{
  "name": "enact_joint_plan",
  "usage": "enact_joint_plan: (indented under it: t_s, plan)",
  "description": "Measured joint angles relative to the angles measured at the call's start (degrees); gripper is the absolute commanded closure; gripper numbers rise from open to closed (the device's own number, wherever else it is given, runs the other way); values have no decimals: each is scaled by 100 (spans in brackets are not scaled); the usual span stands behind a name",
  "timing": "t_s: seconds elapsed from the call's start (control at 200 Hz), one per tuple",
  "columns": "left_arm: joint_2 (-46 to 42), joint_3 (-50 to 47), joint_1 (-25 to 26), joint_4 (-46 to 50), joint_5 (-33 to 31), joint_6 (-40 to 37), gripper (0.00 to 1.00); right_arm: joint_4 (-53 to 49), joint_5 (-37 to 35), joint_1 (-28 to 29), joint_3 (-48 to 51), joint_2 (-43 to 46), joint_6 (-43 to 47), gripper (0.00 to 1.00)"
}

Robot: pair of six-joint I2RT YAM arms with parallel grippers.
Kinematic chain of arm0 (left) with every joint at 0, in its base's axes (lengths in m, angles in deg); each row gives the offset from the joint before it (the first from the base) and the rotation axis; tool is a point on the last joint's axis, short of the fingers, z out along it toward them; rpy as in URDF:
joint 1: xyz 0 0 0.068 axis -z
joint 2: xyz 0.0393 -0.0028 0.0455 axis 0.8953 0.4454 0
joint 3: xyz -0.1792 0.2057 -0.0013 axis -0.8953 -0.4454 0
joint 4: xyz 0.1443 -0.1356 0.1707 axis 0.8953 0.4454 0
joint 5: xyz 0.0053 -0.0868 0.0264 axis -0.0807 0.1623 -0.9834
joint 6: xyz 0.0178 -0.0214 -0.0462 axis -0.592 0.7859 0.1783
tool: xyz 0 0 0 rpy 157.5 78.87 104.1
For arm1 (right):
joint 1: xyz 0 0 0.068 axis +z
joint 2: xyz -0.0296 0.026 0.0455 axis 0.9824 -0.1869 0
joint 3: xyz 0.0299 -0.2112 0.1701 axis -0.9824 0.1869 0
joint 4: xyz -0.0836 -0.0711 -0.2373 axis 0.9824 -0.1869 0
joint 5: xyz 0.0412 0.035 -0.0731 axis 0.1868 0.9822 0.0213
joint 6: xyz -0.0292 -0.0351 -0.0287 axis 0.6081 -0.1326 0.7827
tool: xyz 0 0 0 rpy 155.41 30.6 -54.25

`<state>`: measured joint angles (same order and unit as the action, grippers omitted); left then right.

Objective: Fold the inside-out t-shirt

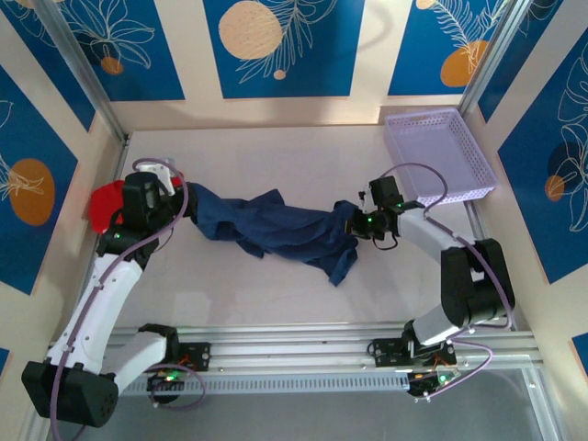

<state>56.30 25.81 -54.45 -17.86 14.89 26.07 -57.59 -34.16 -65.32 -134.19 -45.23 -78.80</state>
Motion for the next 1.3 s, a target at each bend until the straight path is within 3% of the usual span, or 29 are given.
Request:
enact_joint_plan:
  t_s: [0.245,0.445,0.66,0.905,1.11,1.3]
  plan:
    - [0,-42,0,-109,-9,7,100,-509,-127,-140,-518,647,107,100]
    - [192,168,-79,-103,-195,94,100,-726,70,-929,-1602,1021,125,100]
    - [807,1788,-754,155,-166,295,100,-769,520,-1773,-3241,1145,-33,100]
    - [881,4151,-1106,719,-85,278,100,-1126,627,-2087,-4857,1510,-44,100]
    - [885,5414,-1137,1233,52,74,100,-1497,638,-2144,-5490,2070,7,100]
    - [990,5753,-1137,1740,46,-229,100,-1753,551,-2144,-5539,2382,131,100]
